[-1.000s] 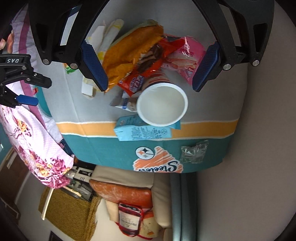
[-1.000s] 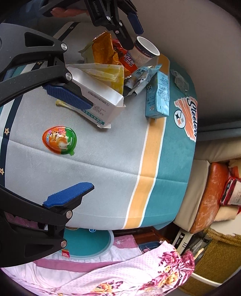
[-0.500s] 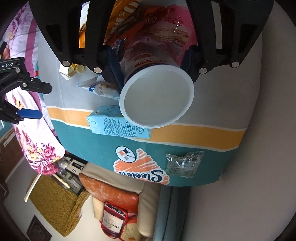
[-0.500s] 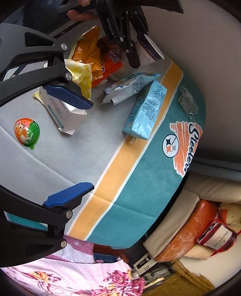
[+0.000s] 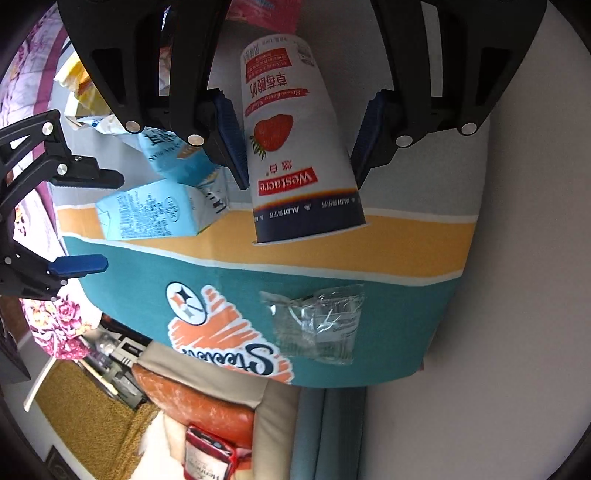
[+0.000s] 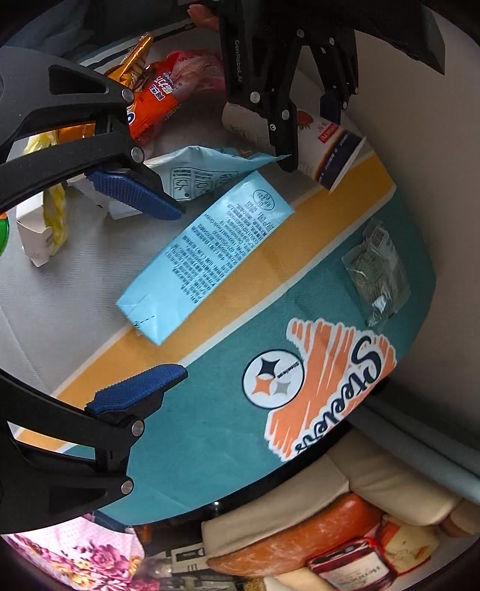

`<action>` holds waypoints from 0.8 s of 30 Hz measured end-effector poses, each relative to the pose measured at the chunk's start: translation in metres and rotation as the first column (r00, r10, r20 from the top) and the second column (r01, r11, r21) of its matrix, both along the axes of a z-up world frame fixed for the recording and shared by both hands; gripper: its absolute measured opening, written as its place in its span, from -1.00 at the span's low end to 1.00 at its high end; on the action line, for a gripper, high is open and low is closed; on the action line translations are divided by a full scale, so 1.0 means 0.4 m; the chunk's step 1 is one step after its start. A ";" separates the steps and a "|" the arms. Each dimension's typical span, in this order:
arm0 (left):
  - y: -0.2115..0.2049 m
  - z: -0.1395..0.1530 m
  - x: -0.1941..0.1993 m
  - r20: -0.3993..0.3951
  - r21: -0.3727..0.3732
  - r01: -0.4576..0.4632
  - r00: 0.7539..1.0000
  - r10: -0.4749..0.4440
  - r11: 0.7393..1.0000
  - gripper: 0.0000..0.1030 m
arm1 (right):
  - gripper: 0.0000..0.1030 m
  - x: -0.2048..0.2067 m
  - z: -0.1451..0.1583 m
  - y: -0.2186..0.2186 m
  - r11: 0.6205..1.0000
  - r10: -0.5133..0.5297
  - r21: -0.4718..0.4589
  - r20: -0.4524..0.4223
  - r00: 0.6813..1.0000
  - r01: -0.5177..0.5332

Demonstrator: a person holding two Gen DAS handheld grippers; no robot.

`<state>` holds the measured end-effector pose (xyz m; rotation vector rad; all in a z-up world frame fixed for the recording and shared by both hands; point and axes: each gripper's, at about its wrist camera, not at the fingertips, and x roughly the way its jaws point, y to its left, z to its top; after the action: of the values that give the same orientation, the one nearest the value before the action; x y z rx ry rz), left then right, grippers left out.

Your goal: Collect trash

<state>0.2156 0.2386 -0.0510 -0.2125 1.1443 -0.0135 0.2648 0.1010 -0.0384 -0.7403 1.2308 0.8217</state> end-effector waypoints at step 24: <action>-0.066 0.047 -0.028 0.053 0.036 -0.005 0.999 0.003 0.999 -0.01 | -0.26 0.014 -0.002 -0.238 0.942 -0.327 0.070 -0.033 0.944 0.329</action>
<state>0.2046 0.2121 -0.0323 -0.1819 1.0900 0.0051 0.2704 0.0060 -0.0391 -0.4492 1.2920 0.5968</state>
